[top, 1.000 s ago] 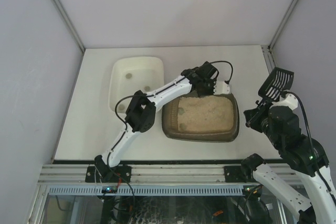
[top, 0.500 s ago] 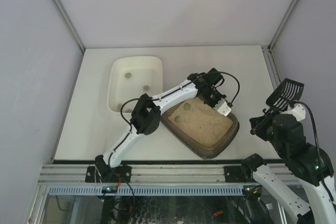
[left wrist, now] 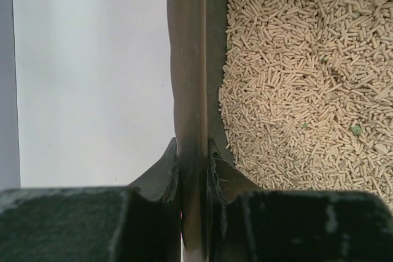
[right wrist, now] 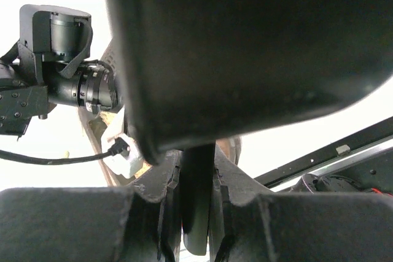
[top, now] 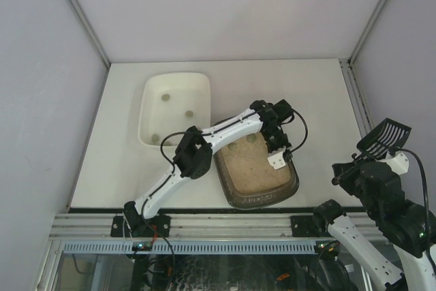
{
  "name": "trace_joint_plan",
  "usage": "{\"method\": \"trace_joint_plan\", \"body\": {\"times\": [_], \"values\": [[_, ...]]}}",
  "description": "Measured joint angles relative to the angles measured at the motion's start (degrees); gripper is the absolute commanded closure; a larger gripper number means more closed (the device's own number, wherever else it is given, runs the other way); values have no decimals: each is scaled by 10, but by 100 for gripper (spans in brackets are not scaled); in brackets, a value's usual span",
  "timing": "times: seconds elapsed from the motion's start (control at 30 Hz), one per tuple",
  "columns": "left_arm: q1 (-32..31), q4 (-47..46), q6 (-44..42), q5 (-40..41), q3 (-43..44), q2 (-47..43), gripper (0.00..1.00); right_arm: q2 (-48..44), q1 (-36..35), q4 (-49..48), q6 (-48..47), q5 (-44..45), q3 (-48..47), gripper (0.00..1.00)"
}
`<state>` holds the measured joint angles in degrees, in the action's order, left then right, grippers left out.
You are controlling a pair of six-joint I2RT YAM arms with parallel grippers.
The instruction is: Clean the litter box
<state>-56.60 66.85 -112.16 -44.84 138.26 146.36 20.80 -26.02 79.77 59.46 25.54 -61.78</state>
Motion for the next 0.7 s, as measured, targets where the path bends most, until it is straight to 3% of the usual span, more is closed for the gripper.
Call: {"method": "trace_joint_plan", "body": {"times": [0.7], "values": [[-29, 3, -31, -14, 3, 5, 99, -49, -58, 65, 90, 60, 0, 100]]}}
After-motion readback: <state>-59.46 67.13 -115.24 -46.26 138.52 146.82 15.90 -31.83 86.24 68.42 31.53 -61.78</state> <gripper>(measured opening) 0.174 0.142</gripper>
